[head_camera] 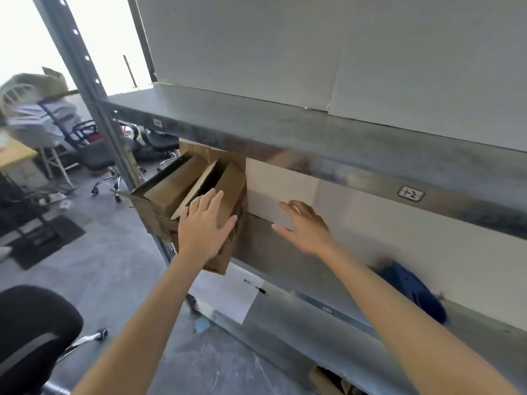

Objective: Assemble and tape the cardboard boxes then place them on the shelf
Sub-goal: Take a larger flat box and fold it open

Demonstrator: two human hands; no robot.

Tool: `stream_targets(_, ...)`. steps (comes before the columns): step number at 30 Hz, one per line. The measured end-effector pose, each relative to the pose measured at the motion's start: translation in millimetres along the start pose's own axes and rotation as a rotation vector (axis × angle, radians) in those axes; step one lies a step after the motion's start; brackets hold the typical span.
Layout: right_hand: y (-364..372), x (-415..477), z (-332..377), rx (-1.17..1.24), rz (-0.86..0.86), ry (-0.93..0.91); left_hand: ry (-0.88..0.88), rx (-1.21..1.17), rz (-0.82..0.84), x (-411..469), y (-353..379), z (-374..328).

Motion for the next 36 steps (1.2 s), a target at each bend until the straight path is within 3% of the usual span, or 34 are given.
stream_targets(5, 3, 27, 44, 0.086, -0.038, -0.116, 0.003, -0.004, -0.023, 6, -15, 34)
stream_targets(19, 17, 73, 116, 0.13, -0.058, -0.156, 0.119, -0.321, -0.072, 0, -16, 89)
stream_targets(27, 18, 92, 149, 0.149, -0.107, -0.241, 0.201, -0.37, -0.067, -4, -19, 103)
stream_targets(36, 27, 102, 150, -0.064, -0.099, -0.295, 0.364, -0.495, 0.064, -1, -29, 131)
Point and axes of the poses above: each hand's wrist, its own x-axis towards the middle knuckle, its own y-axis out of the palm, z = x × y, the point moved 4 cm from there along x, towards the middle knuckle, and after that the axes turned 14 degrees about -x, right-handed, at the moved point
